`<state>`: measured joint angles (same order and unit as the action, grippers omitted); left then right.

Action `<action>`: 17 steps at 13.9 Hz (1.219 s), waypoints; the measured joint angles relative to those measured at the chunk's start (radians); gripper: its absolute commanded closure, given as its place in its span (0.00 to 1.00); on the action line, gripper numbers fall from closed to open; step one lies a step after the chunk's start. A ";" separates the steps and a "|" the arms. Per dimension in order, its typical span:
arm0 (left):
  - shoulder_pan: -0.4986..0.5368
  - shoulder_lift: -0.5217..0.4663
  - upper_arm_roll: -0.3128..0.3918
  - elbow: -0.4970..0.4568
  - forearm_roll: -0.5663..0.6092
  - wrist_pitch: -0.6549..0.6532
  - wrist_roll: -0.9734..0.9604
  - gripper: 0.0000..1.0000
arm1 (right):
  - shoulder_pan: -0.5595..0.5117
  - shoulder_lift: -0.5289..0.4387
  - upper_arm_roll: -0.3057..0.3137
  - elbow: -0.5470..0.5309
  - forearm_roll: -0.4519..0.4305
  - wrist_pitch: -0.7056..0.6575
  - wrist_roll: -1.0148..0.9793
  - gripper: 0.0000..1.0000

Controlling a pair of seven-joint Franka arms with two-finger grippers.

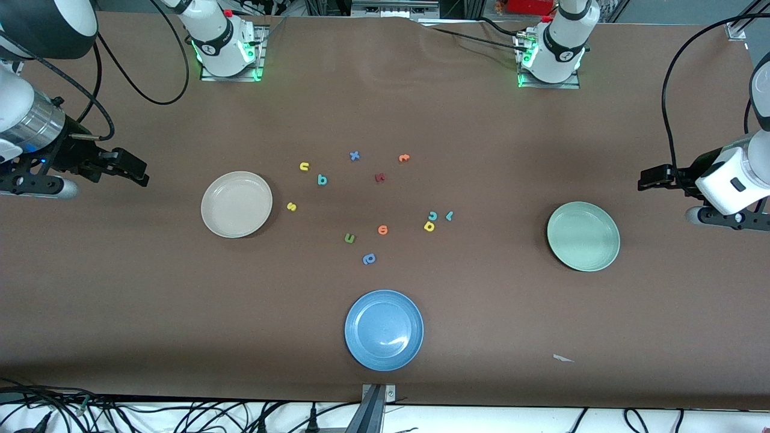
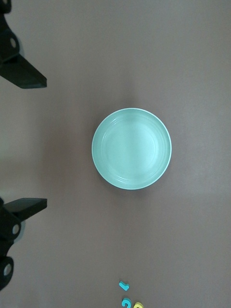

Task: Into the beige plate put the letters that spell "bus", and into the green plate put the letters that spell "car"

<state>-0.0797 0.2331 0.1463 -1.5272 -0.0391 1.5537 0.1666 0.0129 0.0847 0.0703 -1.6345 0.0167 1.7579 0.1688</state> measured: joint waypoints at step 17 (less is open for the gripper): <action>-0.012 0.014 -0.013 0.000 0.000 -0.001 0.000 0.00 | 0.000 0.000 0.012 0.000 0.000 -0.004 -0.001 0.00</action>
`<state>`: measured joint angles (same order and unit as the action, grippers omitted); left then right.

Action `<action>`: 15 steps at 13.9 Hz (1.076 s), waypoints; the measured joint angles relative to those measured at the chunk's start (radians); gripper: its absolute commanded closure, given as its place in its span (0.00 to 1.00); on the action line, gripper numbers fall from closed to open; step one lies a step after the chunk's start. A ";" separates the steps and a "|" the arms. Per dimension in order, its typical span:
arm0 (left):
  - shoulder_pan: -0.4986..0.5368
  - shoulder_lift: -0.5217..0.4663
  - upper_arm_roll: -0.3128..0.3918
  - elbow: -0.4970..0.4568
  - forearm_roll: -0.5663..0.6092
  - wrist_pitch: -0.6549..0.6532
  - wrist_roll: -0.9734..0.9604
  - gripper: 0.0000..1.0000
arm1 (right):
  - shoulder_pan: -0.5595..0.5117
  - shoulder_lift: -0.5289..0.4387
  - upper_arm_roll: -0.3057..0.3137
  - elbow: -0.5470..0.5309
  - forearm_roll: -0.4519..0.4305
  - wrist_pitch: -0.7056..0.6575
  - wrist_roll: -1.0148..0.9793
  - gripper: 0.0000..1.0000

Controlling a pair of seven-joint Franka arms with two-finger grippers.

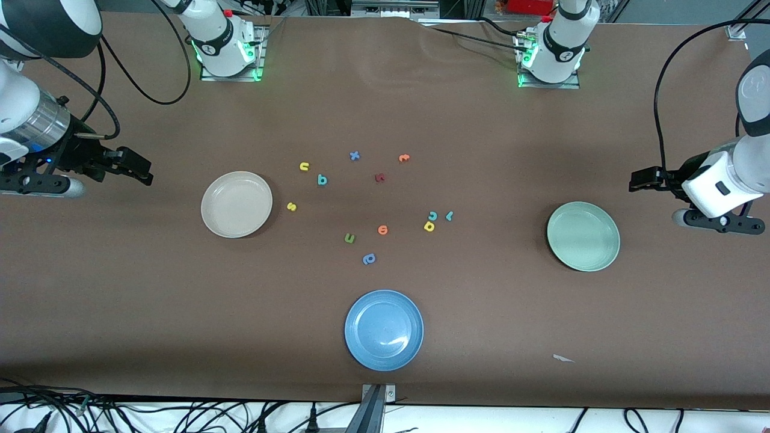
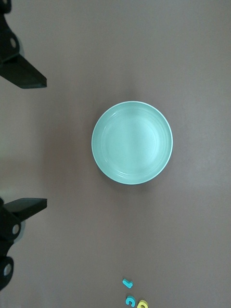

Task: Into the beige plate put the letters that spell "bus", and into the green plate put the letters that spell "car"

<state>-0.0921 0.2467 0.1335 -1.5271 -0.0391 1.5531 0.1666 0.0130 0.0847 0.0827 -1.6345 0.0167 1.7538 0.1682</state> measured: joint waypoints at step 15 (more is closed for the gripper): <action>0.022 0.004 0.006 0.000 0.000 0.000 0.002 0.00 | 0.000 0.000 0.001 0.000 0.000 -0.014 0.000 0.00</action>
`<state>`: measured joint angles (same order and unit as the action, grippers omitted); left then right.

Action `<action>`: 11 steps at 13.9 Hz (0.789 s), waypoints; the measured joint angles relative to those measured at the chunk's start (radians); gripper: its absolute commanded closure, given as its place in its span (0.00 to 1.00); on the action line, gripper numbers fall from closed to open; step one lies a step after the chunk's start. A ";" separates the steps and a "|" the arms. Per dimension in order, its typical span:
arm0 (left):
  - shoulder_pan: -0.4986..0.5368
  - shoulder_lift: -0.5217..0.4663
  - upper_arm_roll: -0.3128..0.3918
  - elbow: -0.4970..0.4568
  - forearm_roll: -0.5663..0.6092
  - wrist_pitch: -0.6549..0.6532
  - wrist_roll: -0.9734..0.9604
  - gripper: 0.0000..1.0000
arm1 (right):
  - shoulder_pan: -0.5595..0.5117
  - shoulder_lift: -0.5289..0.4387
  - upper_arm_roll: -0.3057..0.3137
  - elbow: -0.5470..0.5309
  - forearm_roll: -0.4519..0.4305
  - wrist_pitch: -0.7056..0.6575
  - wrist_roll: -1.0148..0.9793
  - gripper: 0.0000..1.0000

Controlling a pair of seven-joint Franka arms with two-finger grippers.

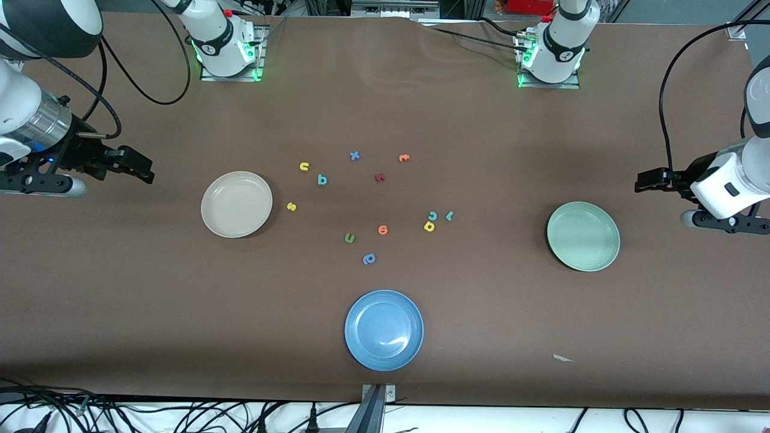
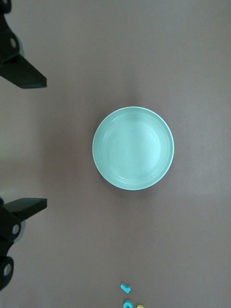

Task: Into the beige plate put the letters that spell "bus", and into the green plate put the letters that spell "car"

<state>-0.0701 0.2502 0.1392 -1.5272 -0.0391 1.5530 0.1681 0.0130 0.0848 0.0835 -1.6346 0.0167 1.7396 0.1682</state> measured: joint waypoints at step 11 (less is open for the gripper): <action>0.043 0.003 0.001 0.000 0.000 -0.012 0.017 0.00 | -0.001 0.000 -0.001 -0.001 0.000 -0.009 0.000 0.00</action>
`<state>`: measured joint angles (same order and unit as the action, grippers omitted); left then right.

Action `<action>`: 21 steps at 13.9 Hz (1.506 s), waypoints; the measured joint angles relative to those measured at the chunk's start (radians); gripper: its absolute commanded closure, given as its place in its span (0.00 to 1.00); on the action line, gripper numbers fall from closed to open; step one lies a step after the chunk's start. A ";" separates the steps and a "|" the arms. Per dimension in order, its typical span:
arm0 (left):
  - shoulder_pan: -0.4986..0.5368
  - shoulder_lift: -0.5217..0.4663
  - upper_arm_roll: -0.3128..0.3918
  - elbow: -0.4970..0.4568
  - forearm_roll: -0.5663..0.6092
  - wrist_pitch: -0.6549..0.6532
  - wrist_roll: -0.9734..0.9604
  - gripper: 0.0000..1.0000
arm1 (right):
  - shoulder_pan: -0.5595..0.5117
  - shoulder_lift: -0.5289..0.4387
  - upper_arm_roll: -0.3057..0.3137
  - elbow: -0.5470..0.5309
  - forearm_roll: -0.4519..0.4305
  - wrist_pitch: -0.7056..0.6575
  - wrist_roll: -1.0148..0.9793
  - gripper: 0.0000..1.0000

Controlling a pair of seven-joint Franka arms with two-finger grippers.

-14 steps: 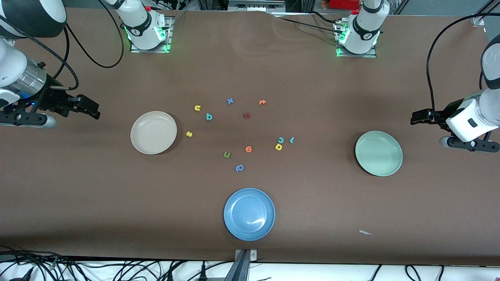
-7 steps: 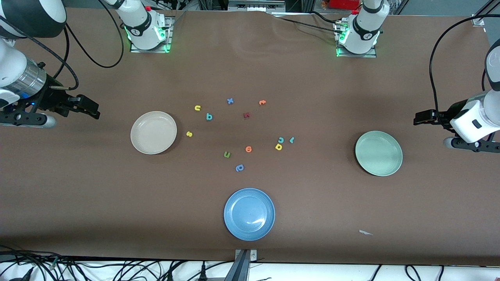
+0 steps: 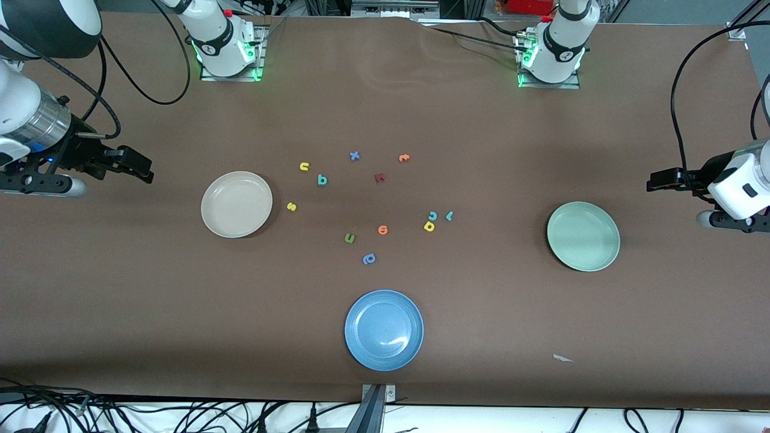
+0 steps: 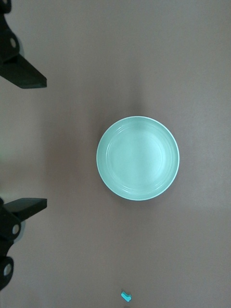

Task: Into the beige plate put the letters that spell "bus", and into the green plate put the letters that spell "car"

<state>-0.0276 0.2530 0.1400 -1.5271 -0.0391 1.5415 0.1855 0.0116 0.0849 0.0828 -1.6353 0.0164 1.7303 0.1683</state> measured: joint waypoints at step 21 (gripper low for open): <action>0.037 -0.020 0.004 0.005 0.000 0.003 0.000 0.00 | 0.326 0.319 0.021 -0.359 -0.102 0.614 0.778 0.31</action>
<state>0.0091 0.2332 0.1437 -1.5218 -0.0391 1.5445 0.1856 0.3375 0.4036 0.1034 -1.9946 -0.0853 2.3439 0.9465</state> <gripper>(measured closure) 0.000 0.304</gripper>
